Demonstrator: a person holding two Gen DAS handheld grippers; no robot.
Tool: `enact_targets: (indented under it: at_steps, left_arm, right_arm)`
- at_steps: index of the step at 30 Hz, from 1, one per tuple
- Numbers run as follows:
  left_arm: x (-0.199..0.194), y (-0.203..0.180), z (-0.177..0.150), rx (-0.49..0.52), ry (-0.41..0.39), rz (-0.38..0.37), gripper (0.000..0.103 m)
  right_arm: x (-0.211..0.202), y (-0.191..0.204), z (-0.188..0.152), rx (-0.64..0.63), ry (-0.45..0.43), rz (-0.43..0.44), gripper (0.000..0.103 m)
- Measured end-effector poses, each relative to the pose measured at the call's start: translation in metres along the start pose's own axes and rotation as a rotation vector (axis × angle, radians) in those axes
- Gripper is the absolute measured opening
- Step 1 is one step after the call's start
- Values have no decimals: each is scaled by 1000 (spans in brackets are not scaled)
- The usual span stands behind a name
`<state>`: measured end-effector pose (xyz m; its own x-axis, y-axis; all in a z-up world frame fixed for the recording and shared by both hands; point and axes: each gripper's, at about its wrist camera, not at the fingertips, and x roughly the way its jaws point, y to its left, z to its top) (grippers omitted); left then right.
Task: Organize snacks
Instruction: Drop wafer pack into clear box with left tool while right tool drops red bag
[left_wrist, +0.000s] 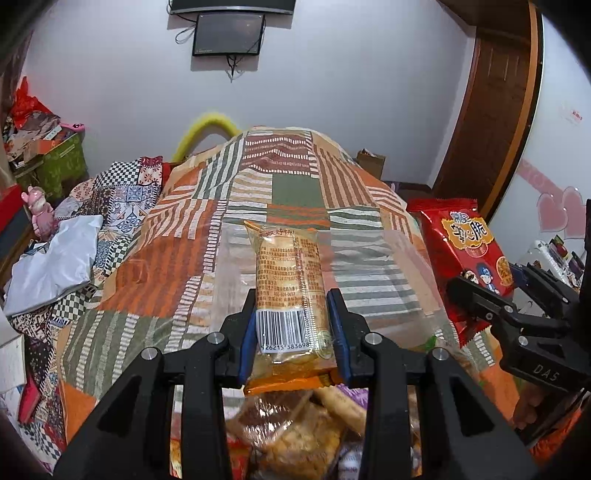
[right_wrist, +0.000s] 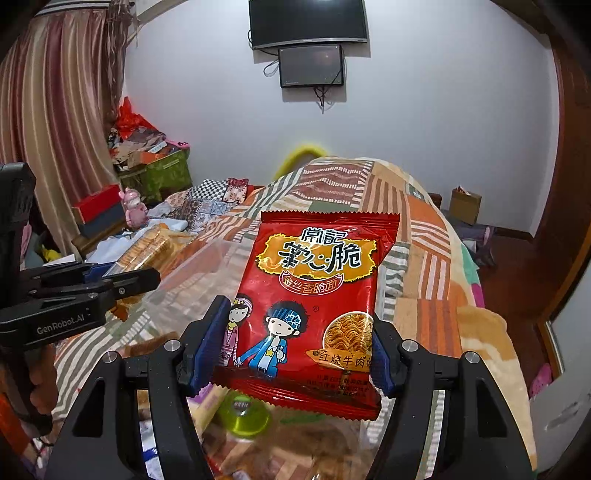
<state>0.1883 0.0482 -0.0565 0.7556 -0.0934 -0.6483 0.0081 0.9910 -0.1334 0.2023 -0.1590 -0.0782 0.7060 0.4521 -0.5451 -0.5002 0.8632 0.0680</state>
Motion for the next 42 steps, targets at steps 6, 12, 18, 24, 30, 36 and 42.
enact_targets:
  at_steps: [6,12,18,24,30,36,42]
  left_arm:
    - [33,7,11,-20,70,-11,35]
    - [62,7,14,0,136,-12,35]
    - [85,2,12,39,191,4,35]
    - [94,-5,11,63,212,9,35]
    - [97,-7,9,70,214,15,35]
    - [91,-1,10,38,206,3,39]
    - [74,-1,9,32,173,6,47]
  right_arm:
    - [23,-5,5,3,31,4,64]
    - [51,-2,4,-15,80,12,64]
    - [74,-7,2,-13,166,33,64]
    - [85,-2,-2,-24,231,39,64]
    - [89,1,-4,-45,256,21,66]
    - [86,0,-5,-42,261,15,66]
    - [75,0,-2,-40,239,5,68]
